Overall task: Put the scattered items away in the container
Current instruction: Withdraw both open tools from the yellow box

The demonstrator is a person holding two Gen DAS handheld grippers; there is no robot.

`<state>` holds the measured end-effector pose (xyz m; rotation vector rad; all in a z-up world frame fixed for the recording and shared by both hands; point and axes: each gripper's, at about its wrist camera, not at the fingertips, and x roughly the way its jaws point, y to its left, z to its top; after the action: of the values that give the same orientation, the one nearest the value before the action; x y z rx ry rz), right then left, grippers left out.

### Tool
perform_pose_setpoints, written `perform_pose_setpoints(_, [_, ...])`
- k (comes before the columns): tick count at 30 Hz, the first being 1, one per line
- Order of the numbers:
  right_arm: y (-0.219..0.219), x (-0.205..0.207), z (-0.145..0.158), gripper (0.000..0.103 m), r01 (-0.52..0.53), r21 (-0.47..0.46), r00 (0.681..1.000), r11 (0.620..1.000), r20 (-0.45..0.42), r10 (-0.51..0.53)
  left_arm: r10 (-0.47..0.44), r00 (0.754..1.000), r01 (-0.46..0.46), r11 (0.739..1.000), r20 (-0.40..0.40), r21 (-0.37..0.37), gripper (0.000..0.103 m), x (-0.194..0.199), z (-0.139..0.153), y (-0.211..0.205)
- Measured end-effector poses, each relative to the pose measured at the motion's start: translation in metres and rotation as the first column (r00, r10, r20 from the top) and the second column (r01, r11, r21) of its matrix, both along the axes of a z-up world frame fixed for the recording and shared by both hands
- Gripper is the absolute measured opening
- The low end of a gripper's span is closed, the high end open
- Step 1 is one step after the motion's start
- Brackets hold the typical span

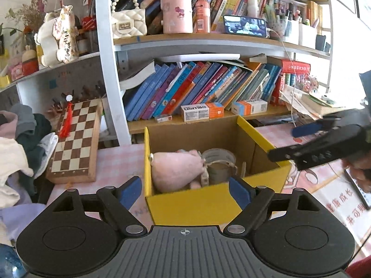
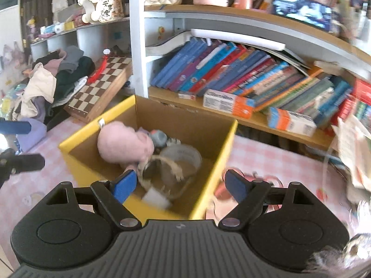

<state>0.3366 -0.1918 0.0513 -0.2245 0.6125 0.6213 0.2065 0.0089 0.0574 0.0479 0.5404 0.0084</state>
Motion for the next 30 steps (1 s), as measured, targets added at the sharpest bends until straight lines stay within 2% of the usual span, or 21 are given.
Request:
perform_pose_setpoints(7, [-0.003, -0.066, -0.011, 0.086, 0.057, -0.045, 0.998, 0.997, 0.023, -0.056, -0.022, 1.0, 0.022, 0.999, -0.009, -0.031, 0.088, -0.039, -0.013, -0.005])
perform_pose_setpoints(20, [-0.004, -0.182, -0.034, 0.086, 0.137, -0.136, 0.99, 0.981, 0.062, -0.13, -0.063, 0.995, 0.064, 0.998, -0.076, 0.011, 0.088, -0.105, -0.04, -0.015])
perform_pose_setpoints(30, [0.002, -0.217, -0.051, 0.088, 0.139, -0.125, 0.989, 0.982, -0.031, -0.144, -0.09, 0.985, 0.093, 0.996, -0.149, 0.013, 0.088, -0.133, -0.059, -0.028])
